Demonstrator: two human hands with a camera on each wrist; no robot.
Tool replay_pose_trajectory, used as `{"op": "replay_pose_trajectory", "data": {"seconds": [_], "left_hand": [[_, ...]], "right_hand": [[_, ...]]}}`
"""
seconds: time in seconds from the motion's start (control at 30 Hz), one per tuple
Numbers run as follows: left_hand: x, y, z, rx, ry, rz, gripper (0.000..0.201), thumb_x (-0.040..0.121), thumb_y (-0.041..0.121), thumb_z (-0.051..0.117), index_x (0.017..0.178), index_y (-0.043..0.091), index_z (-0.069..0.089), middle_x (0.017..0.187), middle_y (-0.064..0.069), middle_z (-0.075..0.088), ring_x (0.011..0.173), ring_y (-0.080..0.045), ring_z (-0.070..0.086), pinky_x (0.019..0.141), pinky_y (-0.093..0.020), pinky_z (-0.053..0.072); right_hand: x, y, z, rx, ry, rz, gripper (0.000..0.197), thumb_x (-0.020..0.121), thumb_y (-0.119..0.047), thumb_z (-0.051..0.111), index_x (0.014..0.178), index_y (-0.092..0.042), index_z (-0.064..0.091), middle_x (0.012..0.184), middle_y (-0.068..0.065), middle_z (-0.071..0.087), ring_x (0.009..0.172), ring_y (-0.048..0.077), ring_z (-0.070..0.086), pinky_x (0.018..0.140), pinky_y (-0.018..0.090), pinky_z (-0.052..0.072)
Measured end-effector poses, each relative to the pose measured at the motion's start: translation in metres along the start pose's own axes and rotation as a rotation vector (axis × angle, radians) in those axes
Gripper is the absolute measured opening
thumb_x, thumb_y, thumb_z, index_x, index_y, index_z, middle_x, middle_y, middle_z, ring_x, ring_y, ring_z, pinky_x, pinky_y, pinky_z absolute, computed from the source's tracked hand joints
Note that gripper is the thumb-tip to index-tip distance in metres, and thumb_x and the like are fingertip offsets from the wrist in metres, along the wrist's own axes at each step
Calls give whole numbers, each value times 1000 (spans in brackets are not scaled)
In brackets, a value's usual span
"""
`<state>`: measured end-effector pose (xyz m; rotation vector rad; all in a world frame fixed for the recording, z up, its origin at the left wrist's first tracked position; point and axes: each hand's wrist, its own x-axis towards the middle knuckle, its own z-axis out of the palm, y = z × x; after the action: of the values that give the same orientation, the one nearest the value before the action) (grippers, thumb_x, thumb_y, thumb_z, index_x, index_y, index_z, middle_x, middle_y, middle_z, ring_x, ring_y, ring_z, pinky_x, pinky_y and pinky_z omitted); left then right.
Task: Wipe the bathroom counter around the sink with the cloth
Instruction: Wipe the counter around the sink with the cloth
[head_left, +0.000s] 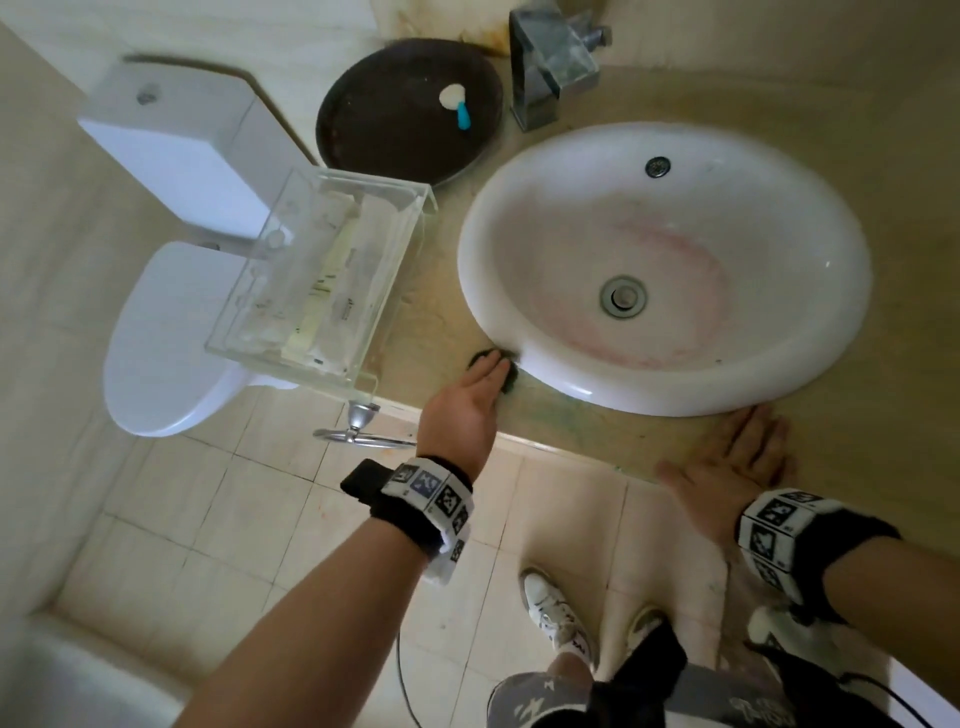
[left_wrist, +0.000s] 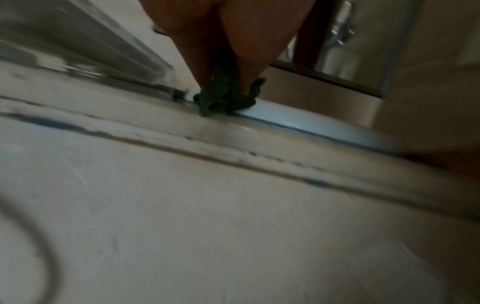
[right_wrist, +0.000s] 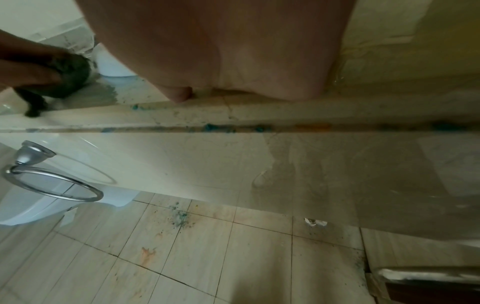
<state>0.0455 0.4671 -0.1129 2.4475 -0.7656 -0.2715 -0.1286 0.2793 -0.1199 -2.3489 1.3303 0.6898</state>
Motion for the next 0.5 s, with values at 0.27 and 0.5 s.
{"op": "replay_pose_trajectory", "data": {"seconds": [0.27, 0.5], "left_hand": [[31, -48, -28, 177, 151, -232, 37, 93, 9, 51, 129, 13, 58, 139, -3, 53, 121, -24, 56, 103, -34, 43], [15, -24, -11, 104, 147, -202, 33, 90, 12, 57, 122, 16, 64, 133, 0, 58, 120, -18, 58, 95, -37, 51]], "right_hand": [[0, 0, 3, -8, 21, -7, 111, 82, -54, 53, 144, 1, -20, 153, 18, -24, 142, 35, -19, 116, 51, 0], [0, 1, 1, -6, -9, -2, 110, 83, -54, 52, 144, 1, -21, 152, 19, -26, 142, 35, -21, 115, 51, -3]]}}
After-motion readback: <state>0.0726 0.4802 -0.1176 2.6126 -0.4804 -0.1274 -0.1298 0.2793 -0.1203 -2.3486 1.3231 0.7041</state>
